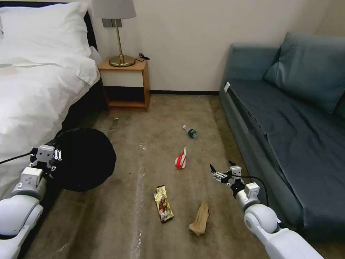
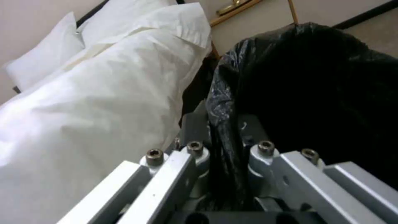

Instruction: Pick up the trash bin, then pick up the garbage on the floor and place it into the trash bin.

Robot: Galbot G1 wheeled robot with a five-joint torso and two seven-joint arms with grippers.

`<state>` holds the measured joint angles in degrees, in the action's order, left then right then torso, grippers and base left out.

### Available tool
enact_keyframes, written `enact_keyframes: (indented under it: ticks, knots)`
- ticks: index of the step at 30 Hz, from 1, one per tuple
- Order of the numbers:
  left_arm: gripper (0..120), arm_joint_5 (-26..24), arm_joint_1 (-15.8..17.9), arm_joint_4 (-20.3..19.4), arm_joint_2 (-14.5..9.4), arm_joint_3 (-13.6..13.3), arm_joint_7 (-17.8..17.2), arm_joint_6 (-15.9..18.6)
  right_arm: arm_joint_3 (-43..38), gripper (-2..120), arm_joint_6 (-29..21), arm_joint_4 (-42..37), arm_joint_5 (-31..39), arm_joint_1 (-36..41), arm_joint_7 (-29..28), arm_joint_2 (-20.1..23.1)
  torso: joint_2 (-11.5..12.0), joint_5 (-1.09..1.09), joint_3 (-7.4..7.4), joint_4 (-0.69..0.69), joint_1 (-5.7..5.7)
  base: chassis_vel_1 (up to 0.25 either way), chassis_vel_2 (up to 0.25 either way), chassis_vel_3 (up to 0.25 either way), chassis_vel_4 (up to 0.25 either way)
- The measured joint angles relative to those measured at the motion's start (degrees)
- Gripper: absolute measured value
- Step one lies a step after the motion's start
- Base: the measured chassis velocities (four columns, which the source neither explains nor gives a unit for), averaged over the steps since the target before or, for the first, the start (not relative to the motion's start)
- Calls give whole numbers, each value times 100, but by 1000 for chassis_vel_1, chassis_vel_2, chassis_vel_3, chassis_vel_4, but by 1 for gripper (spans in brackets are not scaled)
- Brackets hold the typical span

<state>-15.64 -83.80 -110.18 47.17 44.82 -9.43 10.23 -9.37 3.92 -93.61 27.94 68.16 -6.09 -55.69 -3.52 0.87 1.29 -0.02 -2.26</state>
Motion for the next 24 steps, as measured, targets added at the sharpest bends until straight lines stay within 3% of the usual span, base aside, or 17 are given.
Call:
enact_keyframes:
  ticks: [9, 16, 24]
  knots:
    - [7, -6, -127, -23, -80, 170, 85, -63, 319, 100, -699, -142, 149, -128, -346, 289, 0, 0, -1, 0, 0, -25, 24, 25, -26]
    - [7, 57, -262, -93, -153, 293, 250, -147, 887, 100, -1779, -446, 1023, -179, -1032, 606, 0, -1, -1, 0, 0, 0, 0, 0, 0]
    - [7, 73, -368, -249, -124, 356, 328, -151, 1291, 100, -2280, -490, 1449, -147, -1420, 710, 0, 0, -1, 0, 0, 0, 0, 0, 0]
